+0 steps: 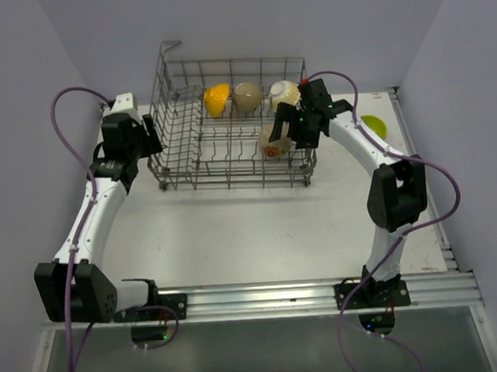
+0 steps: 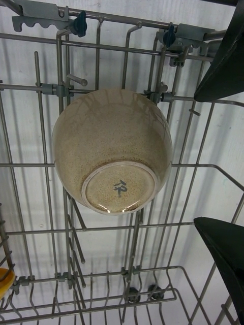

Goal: Unload the bowls from the dish rack

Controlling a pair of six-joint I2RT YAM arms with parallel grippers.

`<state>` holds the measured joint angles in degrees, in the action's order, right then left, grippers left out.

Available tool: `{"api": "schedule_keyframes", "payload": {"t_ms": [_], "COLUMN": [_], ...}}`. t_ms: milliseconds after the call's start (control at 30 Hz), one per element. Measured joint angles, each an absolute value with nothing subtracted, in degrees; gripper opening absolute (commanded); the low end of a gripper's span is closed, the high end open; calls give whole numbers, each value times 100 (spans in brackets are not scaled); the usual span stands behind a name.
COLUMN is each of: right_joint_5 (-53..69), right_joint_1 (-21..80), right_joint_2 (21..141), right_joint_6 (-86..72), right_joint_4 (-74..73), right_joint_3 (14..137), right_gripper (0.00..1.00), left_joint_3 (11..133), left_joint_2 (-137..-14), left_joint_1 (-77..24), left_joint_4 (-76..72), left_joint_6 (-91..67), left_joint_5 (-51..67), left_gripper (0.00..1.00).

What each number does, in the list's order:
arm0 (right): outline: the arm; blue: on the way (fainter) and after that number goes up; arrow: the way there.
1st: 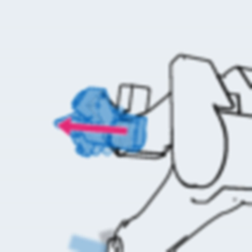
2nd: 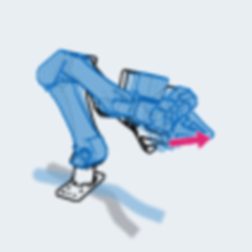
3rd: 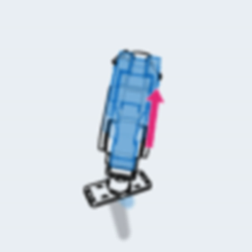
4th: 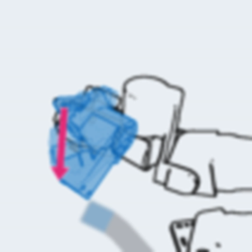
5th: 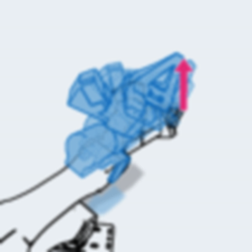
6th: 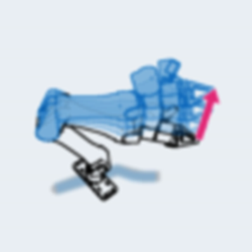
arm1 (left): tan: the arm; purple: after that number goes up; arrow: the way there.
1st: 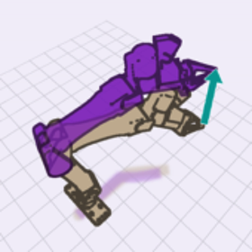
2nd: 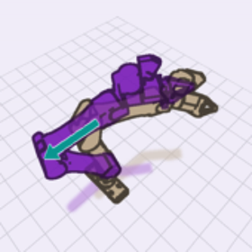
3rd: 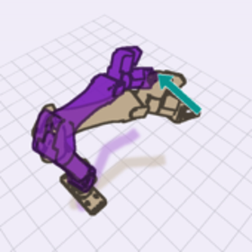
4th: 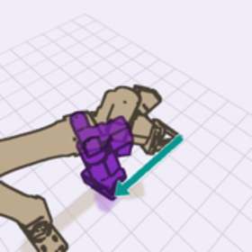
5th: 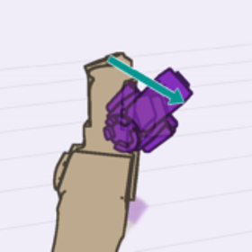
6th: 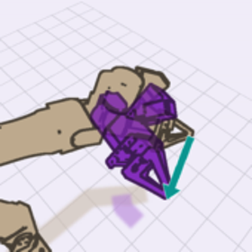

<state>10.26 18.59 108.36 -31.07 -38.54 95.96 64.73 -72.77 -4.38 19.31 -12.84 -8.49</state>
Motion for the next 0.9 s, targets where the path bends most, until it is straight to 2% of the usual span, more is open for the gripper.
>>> {"api": "schedule_keyframes", "payload": {"t_ms": [67, 100, 167, 200, 300, 533, 900], "right_joint_5": [1046, 1055, 1068, 1068, 1057, 937, 794], "right_joint_1": [1861, 1859, 1859, 1859, 1859, 1857, 1822], "right_joint_2": [10836, 10836, 10836, 10836, 10833, 10728, 10897], "right_joint_6": [-3103, -3098, -3089, -3087, -3083, -3072, -3234], "right_joint_4": [-3833, -3833, -3850, -3850, -3868, -4034, -4517], "right_joint_3": [9546, 9524, 9507, 9507, 9507, 9518, 10022], "right_gripper": [99, 99, 99, 99, 99, 99, 99], "left_joint_3": [6547, 6582, 6619, 6641, 6672, 6525, 5616], "left_joint_2": [-7456, -7537, -7664, -7710, -7780, -7695, -6790], "left_joint_1": [-353, -325, -263, -248, -193, -110, -108], "left_joint_4": [1835, 1785, 1684, 1664, 1612, 1476, 1118], "left_joint_6": [-1310, -1306, -1302, -1288, -1223, -1094, -1487], "left_joint_5": [-670, -589, -399, -340, -152, 235, 471], "left_gripper": [45, 33, 26, 16, 0, 0, 0]}}
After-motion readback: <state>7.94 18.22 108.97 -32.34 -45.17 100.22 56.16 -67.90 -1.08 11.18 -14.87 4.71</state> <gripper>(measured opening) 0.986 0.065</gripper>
